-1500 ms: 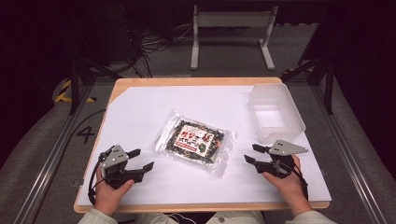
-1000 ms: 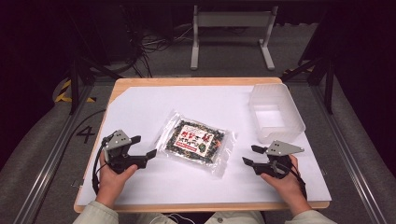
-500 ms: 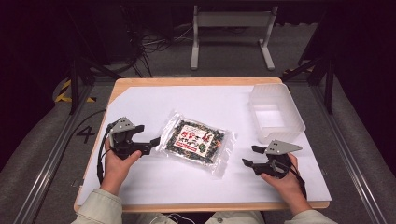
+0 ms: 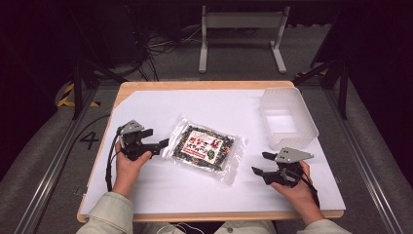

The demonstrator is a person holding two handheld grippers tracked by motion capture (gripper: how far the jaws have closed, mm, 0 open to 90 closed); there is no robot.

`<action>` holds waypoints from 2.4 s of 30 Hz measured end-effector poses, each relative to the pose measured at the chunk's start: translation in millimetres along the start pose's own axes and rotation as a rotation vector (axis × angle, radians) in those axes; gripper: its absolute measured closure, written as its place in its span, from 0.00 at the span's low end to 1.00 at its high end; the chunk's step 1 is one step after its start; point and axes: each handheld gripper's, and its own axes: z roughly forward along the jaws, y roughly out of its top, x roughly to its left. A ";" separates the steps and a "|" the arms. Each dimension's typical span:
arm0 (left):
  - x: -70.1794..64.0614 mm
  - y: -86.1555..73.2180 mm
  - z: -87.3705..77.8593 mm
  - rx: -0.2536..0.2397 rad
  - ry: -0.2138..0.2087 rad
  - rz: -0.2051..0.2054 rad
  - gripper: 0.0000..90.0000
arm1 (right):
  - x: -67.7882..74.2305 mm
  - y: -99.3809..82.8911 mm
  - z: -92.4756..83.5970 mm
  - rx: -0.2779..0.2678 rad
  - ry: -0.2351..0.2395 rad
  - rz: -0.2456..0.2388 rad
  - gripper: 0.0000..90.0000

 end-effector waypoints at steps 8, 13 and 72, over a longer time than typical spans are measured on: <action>3.8 -9.2 9.6 0.032 0.000 -0.015 0.23 | 1.7 0.0 0.4 0.006 -0.012 -0.011 0.33; 4.8 -13.1 17.3 0.092 -0.029 -0.025 0.23 | 2.4 -0.2 1.2 0.008 -0.016 -0.018 0.31; -4.6 -20.9 25.5 0.229 -0.125 -0.153 0.94 | 3.3 -1.2 5.9 0.010 0.000 -0.025 0.27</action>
